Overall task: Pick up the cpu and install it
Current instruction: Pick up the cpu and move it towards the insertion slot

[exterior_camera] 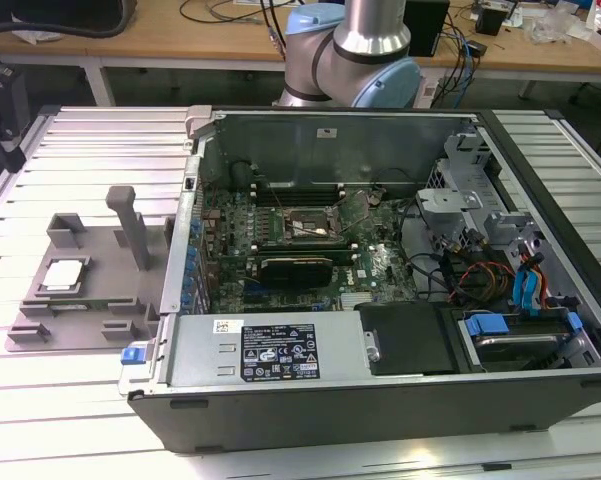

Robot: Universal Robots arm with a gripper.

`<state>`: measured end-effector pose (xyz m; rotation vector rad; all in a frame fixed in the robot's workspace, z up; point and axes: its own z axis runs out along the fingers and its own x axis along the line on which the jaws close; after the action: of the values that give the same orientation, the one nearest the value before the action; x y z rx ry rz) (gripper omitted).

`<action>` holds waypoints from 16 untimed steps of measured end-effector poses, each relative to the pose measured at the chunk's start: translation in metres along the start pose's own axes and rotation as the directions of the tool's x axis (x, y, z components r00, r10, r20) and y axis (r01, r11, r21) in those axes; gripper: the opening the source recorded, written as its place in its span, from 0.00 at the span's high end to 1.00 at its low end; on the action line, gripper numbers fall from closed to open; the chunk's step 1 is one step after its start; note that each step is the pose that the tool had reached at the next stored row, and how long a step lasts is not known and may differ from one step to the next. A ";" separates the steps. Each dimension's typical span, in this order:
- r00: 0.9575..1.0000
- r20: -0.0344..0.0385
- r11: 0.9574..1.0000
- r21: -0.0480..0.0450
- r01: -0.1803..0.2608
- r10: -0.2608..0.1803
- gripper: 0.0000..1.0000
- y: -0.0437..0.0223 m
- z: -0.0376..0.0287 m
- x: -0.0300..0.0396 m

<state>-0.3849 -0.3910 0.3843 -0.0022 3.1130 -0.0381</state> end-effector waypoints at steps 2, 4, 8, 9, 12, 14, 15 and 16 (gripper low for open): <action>1.000 0.000 1.000 0.000 0.011 -0.011 0.46 0.0001 0.0001 0.0000; 1.000 0.000 1.000 0.000 0.012 -0.012 0.45 0.0001 0.0001 0.0000; 1.000 0.000 1.000 0.000 0.014 -0.014 0.38 0.0001 0.0001 0.0000; 1.000 0.000 1.000 0.000 0.014 -0.014 0.38 0.0001 0.0001 0.0000; 1.000 0.000 1.000 0.000 0.014 -0.014 0.38 0.0002 0.0023 0.0001; 1.000 0.000 1.000 0.000 0.014 -0.014 0.38 0.0003 0.0044 0.0001; 1.000 0.000 1.000 0.000 0.014 -0.014 0.38 0.0003 0.0056 0.0001; 1.000 0.000 1.000 0.000 0.014 -0.014 0.38 0.0003 0.0067 0.0002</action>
<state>-0.3849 -0.3909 0.3776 -0.0244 3.1129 -0.0377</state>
